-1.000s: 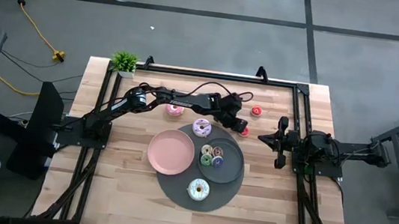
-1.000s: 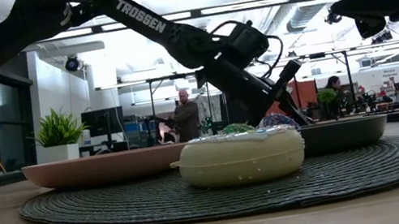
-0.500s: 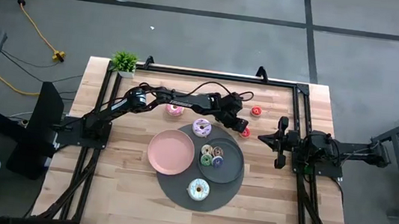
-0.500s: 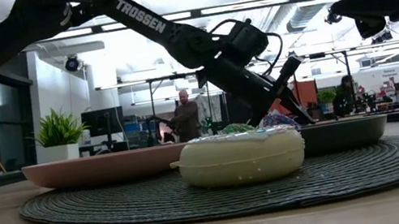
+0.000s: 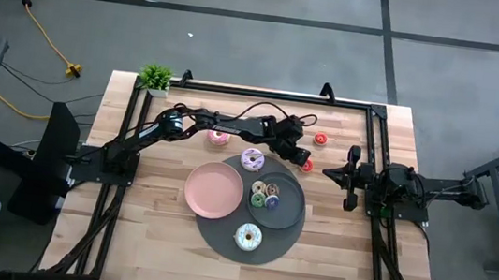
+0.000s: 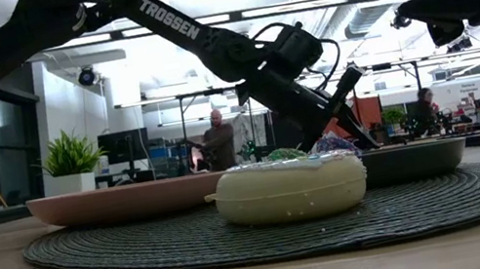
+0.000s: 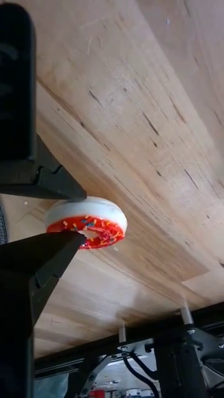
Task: Pick & Place donuts
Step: Put the bottom small red donut on the black plate
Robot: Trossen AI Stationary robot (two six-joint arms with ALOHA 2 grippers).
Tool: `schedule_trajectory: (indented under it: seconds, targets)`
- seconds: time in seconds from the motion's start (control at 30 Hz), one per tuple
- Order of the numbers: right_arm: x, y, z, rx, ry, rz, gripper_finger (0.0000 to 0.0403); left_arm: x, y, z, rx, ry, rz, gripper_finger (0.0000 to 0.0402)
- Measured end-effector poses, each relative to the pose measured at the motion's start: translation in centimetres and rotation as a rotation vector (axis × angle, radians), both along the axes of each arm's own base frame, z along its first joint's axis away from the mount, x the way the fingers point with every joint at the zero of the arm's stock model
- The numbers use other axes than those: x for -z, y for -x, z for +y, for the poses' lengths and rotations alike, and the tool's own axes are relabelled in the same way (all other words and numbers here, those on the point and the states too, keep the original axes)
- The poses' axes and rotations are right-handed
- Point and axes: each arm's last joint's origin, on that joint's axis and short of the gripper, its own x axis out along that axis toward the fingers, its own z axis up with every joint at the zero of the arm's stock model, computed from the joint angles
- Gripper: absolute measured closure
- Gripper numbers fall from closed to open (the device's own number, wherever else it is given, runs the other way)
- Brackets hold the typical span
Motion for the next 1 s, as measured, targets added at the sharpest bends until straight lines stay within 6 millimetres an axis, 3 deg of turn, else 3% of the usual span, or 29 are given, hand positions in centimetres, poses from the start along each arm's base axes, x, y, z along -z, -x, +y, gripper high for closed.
schedule_trajectory:
  seconds: [0.8,1.0]
  targets:
    - [0.01,0.0,0.0,0.0,0.0,0.0,0.0402,-0.02,0.01,-0.06,0.014,0.012,-0.002,0.0315]
    - [0.0,0.0,0.0,0.0,0.0,0.0,0.0402,-0.02,0.01,-0.07,0.015,0.013,-0.002,0.0347]
